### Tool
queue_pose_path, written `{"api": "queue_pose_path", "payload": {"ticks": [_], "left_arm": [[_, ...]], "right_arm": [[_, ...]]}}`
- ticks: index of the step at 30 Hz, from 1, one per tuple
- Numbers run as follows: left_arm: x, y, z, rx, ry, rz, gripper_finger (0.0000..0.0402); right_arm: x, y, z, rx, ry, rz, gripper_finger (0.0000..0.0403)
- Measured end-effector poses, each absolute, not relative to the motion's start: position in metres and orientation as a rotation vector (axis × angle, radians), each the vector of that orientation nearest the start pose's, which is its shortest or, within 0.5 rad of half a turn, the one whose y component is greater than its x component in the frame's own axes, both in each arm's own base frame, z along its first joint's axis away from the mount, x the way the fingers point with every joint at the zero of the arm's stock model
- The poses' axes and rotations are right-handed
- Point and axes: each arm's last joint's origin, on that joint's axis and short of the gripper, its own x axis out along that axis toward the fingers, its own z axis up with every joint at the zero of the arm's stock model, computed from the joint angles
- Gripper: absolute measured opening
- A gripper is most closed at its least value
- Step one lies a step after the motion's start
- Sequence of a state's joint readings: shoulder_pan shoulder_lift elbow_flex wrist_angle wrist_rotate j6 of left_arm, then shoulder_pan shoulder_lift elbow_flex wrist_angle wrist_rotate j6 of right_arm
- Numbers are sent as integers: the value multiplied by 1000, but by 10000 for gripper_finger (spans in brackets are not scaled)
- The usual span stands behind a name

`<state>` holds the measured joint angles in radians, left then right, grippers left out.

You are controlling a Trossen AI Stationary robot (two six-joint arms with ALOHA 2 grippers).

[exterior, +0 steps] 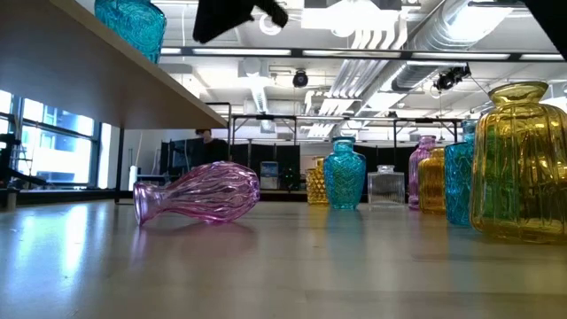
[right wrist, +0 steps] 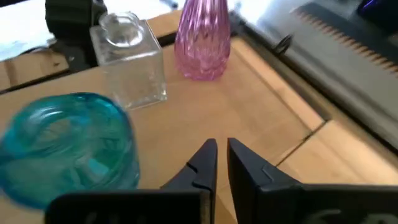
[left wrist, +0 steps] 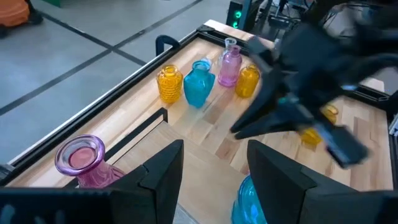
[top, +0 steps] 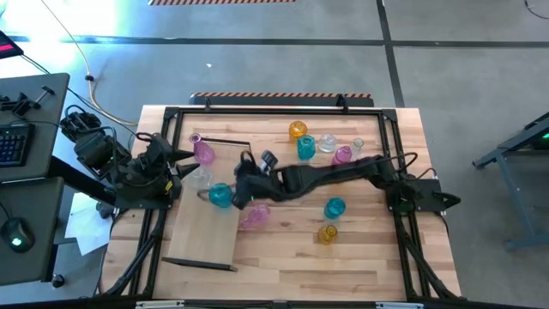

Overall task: Sort vases onto shelf
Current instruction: Put the bottom left blue flower vase on the shelf

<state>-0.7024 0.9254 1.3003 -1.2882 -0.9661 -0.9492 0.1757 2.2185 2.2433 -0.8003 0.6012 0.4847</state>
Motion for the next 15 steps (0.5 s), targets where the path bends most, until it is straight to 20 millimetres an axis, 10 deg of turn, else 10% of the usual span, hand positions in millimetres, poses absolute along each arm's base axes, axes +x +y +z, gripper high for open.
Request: {"api": "queue_pose_path", "payload": {"ticks": [15], "left_arm": [[106, -59, 393, -237, 428, 491, 170]], "right_arm": [[490, 36, 314, 280, 677, -406, 0]]}}
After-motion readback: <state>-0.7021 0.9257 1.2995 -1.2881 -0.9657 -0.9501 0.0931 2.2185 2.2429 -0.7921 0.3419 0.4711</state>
